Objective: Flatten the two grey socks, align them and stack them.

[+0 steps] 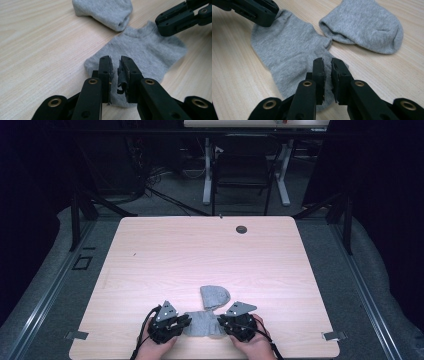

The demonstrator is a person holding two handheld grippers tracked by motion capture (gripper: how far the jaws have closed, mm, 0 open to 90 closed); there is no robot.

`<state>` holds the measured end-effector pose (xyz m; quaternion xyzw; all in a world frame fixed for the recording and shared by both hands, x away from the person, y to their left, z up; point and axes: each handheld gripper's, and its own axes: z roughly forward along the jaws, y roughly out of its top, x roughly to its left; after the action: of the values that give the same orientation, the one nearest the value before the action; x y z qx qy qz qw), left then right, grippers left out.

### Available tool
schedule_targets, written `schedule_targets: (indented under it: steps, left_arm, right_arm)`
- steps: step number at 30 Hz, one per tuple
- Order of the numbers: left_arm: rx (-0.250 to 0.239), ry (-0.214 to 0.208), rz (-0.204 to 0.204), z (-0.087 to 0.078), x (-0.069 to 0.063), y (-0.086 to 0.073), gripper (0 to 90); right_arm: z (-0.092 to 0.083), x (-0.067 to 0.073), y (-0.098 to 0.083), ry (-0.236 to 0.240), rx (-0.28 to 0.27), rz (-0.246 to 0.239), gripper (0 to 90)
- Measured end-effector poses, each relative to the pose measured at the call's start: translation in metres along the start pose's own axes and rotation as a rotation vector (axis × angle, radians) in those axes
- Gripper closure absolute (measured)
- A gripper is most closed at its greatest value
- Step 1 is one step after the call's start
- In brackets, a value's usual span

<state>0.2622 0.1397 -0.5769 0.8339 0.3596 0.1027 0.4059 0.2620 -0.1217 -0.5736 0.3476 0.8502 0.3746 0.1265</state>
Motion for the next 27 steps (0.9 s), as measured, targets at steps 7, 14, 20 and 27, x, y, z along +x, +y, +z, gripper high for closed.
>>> schedule_targets:
  steps: [7,14,20,27]
  left_arm:
    - [0.026,0.003,0.007,0.002,-0.001,-0.004,78.7]
    - [0.026,-0.007,-0.002,-0.001,-0.003,-0.008,78.6]
    - [0.038,-0.010,0.002,-0.003,-0.005,-0.009,78.7]
    - [0.037,-0.009,-0.004,-0.004,-0.004,-0.009,78.6]
  right_arm:
    - [0.001,-0.002,-0.003,-0.003,0.035,0.019,82.4]
    - [-0.004,-0.001,-0.007,-0.001,0.043,0.032,84.2]
    - [-0.008,-0.001,-0.009,-0.006,0.062,0.010,85.9]
    - [-0.008,-0.001,-0.009,-0.004,0.065,0.013,86.1]
